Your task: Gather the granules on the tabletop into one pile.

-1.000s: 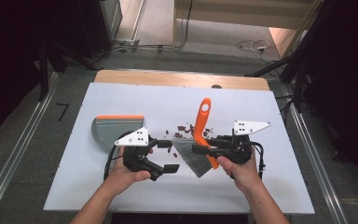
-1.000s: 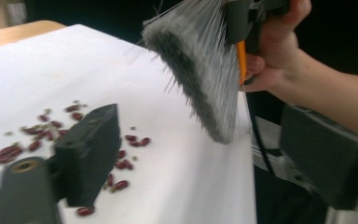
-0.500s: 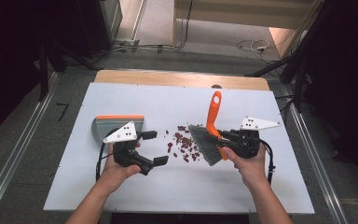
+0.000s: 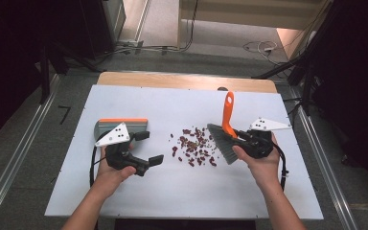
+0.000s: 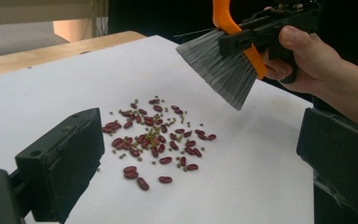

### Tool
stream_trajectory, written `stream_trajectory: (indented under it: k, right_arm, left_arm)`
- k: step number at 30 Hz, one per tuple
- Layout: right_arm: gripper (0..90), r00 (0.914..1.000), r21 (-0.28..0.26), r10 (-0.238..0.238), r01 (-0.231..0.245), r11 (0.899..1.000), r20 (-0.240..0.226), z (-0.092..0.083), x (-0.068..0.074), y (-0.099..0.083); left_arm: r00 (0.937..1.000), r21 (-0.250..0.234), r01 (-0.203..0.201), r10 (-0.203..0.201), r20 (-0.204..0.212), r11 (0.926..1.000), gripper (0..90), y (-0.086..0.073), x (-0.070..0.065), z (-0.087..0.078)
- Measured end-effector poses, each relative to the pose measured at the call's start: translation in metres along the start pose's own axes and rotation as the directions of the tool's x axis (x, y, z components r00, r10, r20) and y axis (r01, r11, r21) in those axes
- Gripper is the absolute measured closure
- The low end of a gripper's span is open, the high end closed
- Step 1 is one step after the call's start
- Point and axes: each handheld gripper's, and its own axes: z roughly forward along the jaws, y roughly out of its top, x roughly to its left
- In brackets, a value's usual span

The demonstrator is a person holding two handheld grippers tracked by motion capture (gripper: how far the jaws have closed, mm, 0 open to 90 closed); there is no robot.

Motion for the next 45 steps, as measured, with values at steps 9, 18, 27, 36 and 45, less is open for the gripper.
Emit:
stream_trajectory:
  k: [9,18,27,36,45]
  right_arm:
    - [68.7,0.9948,0.061,-0.004,-0.002,0.998,0.101,0.003,-0.019,0.003]
    - [68.7,0.9729,0.186,-0.076,0.035,0.982,0.218,0.026,-0.035,0.005]
    - [68.6,0.9375,0.322,-0.186,0.086,0.943,0.294,0.060,-0.039,0.023]
    - [68.6,0.8874,0.458,-0.298,0.115,0.882,0.351,0.101,-0.033,0.031]
    - [68.6,0.8797,0.536,-0.349,0.134,0.834,0.323,0.133,-0.012,0.024]
  left_arm:
    - [0.9983,0.005,0.005,-0.004,-0.058,1.0000,1.5,-0.011,0.005,-0.018]
    - [0.9942,0.002,0.025,-0.024,-0.105,0.9997,1.7,-0.027,0.016,-0.035]
    - [0.9907,-0.023,0.035,-0.037,-0.131,0.9991,0.5,-0.036,0.020,-0.046]
    - [0.9878,-0.041,0.041,-0.047,-0.149,0.9983,0.0,-0.042,0.022,-0.048]
    - [0.9843,-0.052,0.033,-0.042,-0.172,0.9981,0.0,-0.043,0.022,-0.049]
